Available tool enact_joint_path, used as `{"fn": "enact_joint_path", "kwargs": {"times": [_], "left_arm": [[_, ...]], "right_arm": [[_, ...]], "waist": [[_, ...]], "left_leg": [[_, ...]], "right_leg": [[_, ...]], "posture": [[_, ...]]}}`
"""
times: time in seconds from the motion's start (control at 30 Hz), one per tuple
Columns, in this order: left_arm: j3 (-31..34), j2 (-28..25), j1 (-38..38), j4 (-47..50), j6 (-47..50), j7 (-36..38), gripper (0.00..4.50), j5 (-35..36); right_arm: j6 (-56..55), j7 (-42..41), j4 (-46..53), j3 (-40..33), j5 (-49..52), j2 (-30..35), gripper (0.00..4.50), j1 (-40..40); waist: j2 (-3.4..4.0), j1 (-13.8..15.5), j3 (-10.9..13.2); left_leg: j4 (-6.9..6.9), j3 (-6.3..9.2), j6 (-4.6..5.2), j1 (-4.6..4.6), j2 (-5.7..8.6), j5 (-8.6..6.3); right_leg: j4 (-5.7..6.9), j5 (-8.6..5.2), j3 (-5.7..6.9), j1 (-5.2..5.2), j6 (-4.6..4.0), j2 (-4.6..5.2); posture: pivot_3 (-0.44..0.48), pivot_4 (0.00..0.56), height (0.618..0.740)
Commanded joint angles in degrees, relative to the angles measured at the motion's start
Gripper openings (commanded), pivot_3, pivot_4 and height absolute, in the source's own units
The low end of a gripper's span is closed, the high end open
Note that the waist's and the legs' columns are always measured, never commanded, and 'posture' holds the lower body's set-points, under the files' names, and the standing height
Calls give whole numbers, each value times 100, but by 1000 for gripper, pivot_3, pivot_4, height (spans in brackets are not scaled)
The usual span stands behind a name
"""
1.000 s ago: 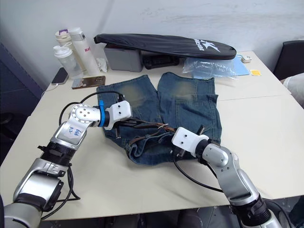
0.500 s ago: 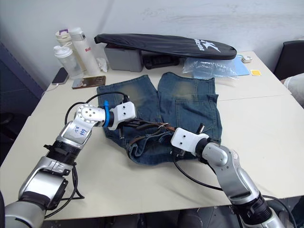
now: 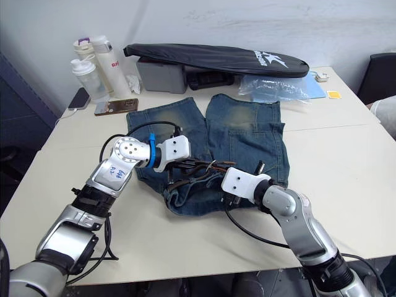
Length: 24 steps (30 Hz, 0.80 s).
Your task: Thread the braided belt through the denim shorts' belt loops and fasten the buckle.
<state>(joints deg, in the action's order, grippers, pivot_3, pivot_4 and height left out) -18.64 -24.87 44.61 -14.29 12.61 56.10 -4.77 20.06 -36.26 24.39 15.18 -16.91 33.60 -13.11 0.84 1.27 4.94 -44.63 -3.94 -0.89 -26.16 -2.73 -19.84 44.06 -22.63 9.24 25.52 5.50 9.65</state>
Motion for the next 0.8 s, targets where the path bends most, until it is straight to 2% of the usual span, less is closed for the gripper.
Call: {"fn": "enact_joint_path", "kwargs": {"times": [0.03,0.53,0.63,0.7,0.8], "left_arm": [[-3,121,216,134,4,-3,0,34],[-89,776,300,433,652,112,0,226],[-4,884,353,532,1143,362,0,530],[195,975,395,591,1584,442,869,810],[124,684,435,606,1665,727,2005,735]], "right_arm": [[-151,-109,148,43,4,28,24,-110],[-293,-402,124,161,-64,58,24,-155],[-298,-426,113,161,-73,46,24,-157],[-301,-441,108,151,-87,37,0,-150],[-297,-451,101,111,-99,47,0,-119]], "waist": [[0,1,0],[-1,6,-1],[-1,8,-1],[-2,6,-1],[-2,1,-1]], "left_leg": [[-5,0,1,-2,0,0],[-44,1,33,-9,0,0],[-43,0,35,-11,-1,-1],[-43,0,36,-11,-1,-1],[-44,0,41,-10,0,-1]], "right_leg": [[0,-1,0,0,-2,0],[13,-15,-3,2,-29,1],[14,-16,-3,2,-31,0],[14,-18,-3,2,-35,0],[14,-24,-3,2,-45,1]], "posture": [[0,150,622],[0,150,622],[0,150,622],[0,150,622],[0,150,622]]}}
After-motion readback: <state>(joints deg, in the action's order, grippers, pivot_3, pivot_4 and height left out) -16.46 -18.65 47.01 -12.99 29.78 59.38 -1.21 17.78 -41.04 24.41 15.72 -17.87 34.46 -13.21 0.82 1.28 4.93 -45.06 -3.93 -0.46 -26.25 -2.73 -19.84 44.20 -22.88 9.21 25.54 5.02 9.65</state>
